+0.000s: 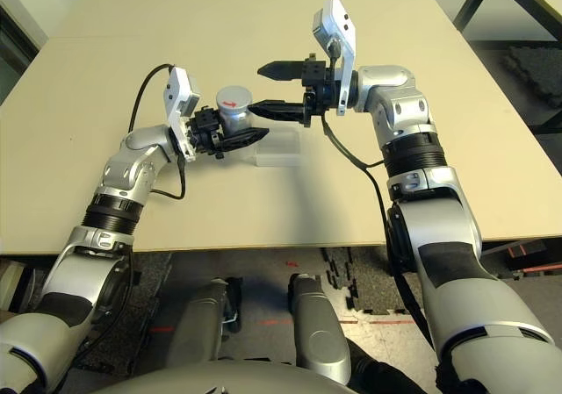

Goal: Pour the medicine from the bottle into the box.

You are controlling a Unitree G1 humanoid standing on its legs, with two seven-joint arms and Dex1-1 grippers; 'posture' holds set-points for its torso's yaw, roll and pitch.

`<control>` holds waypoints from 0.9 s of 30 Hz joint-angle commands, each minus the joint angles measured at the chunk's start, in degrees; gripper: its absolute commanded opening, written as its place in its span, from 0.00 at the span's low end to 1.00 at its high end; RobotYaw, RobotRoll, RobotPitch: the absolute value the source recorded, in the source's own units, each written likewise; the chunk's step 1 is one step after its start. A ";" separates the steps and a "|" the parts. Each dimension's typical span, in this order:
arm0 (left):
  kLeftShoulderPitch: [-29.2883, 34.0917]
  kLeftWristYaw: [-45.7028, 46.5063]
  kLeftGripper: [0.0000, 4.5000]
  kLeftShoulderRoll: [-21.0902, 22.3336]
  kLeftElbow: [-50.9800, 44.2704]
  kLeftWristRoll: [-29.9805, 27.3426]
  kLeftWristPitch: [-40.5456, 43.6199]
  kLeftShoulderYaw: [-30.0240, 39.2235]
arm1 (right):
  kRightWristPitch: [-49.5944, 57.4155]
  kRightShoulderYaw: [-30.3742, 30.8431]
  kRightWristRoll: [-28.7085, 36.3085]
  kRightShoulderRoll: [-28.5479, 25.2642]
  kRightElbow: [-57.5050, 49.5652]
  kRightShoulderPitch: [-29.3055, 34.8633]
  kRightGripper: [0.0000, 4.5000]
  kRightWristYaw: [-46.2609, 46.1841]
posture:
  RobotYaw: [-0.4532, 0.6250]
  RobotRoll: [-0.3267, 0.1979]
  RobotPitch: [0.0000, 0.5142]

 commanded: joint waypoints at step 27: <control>-0.63 -0.89 0.57 -0.52 -0.56 0.75 -0.40 -0.84 | 2.05 0.99 1.63 6.15 -5.65 1.66 1.00 -3.14 | 0.29 0.62 0.35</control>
